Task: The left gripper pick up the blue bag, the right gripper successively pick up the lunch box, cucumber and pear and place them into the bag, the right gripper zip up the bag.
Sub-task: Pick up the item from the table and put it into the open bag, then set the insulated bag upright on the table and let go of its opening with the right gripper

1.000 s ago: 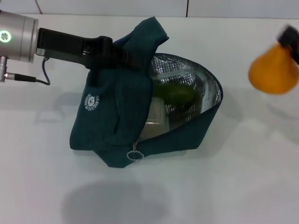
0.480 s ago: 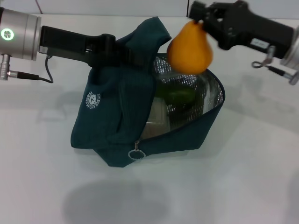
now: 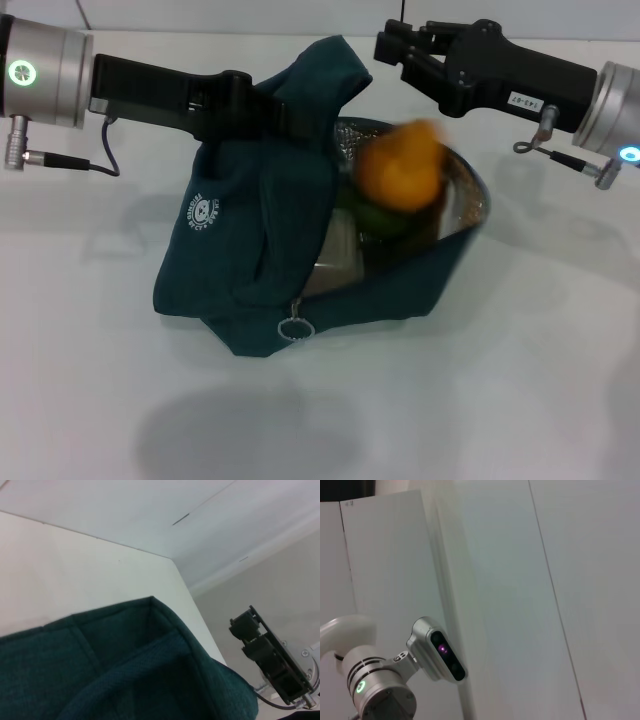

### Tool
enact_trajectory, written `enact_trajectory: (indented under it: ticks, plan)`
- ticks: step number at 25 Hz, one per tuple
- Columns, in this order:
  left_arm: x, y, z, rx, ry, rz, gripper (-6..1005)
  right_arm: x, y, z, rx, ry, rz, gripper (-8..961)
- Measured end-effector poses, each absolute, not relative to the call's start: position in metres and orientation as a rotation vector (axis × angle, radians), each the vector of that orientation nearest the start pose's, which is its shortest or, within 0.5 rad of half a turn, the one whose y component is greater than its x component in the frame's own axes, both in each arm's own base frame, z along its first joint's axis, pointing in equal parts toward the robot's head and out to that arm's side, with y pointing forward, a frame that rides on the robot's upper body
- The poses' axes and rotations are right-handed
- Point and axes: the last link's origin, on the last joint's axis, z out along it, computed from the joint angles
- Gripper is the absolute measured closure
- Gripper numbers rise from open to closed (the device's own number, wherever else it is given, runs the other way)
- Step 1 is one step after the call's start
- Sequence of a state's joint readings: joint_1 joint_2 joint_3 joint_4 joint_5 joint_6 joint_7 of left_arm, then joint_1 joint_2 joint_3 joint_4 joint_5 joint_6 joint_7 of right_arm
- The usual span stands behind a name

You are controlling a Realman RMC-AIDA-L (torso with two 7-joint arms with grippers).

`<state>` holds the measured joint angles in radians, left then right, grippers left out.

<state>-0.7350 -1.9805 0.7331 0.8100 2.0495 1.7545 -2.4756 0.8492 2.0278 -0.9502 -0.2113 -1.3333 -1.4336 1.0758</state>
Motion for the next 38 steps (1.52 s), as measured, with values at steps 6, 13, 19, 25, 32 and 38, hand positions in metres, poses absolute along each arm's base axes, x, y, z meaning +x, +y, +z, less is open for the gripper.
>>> enact_trajectory:
  ticks: [6, 13, 19, 25, 32, 38]
  plan:
    - [-0.187, 0.371, 0.049, -2.668, -1.713, -0.640, 961, 0.157, 0.394, -0.024, -2.526, 0.446, 1.249, 792]
    - [-0.190, 0.371, 0.050, -2.658, -1.716, -0.645, 962, 0.202, 0.382, 0.000, -2.322, 0.739, 1.364, 617]
    - [-0.190, 0.371, 0.051, -2.658, -1.713, -0.644, 962, 0.263, 0.351, 0.010, -2.105, 1.245, 1.411, 278]
    - [-0.189, 0.372, 0.050, -2.663, -1.703, -0.641, 961, 0.290, 0.324, -0.015, -1.995, 1.674, 1.353, 176]
    - [-0.187, 0.372, 0.048, -2.669, -1.697, -0.640, 960, 0.272, 0.325, -0.044, -2.098, 1.830, 1.260, 204]
    - [-0.187, 0.372, 0.048, -2.674, -1.690, -0.642, 962, 0.258, 0.336, -0.054, -2.144, 1.855, 1.202, 228]
